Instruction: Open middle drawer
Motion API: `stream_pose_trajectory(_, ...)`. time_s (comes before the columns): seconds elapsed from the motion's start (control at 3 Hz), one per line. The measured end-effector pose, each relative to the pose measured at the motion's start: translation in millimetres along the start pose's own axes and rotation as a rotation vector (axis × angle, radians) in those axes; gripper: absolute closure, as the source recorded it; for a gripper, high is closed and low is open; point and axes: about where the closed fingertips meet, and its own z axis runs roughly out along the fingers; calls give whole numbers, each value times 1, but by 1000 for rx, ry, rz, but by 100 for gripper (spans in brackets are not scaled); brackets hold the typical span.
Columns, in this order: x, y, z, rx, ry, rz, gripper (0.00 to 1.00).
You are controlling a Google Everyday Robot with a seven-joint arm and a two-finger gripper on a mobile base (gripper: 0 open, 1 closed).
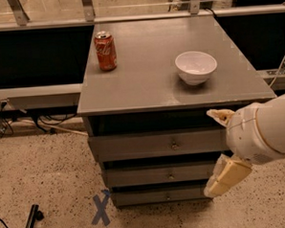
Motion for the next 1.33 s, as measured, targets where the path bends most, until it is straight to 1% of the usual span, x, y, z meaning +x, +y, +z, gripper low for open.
stream_pose_trajectory(0.33, 70, -25, 10, 82, 69, 124, 0)
stream_pose_trajectory(0.67, 154, -46, 26, 198, 97, 132, 0)
stream_pose_trajectory(1.0, 191, -57, 22, 357, 37, 91, 0)
stream_pose_trajectory(1.33, 194, -53, 15, 357, 56, 65, 0)
